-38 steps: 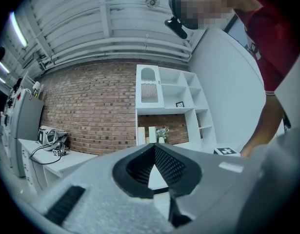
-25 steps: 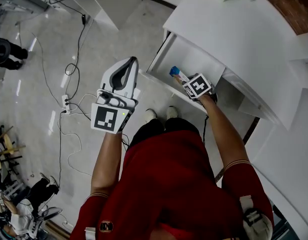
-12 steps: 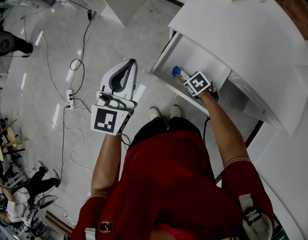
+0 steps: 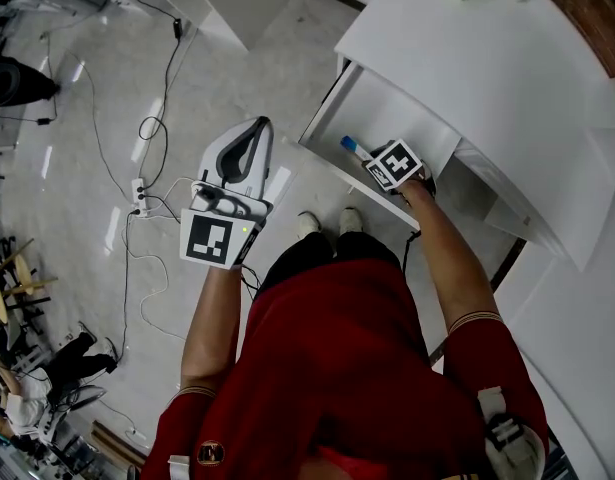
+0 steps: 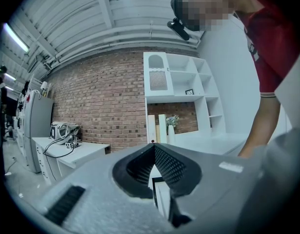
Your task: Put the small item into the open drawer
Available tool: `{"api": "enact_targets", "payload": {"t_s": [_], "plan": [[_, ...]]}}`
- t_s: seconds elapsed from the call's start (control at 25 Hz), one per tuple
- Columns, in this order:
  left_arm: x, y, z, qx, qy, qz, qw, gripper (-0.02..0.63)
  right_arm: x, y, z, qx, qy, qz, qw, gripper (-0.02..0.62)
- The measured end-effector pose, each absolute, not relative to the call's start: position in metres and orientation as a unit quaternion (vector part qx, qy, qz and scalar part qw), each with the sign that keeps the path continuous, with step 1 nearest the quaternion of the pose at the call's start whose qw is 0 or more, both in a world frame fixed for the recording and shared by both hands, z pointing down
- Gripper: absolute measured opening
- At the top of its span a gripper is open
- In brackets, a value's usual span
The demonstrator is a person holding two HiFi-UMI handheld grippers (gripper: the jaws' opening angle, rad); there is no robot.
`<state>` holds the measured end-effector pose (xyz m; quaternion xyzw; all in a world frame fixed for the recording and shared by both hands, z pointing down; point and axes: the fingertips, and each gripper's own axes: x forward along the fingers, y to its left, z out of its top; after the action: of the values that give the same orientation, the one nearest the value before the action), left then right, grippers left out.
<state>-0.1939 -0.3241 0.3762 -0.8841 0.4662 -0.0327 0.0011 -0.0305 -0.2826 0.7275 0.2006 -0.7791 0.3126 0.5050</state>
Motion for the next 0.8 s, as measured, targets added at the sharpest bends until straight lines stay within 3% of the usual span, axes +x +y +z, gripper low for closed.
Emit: {"api": "enact_targets", "payload": {"t_s": [0.44,0.8], "plan": [[-0.181,-0.321,0.374,-0.895,0.445,-0.017,0.001,0.000,-0.034,-0.289,0.688,0.209,-0.814,0.274,0.467,0.132],[-0.161,-0.315,0.366,-0.908,0.418,-0.002,0.003,0.000,-0.051,-0.312,0.587,0.262,-0.876,0.182,0.362,0.089]]}}
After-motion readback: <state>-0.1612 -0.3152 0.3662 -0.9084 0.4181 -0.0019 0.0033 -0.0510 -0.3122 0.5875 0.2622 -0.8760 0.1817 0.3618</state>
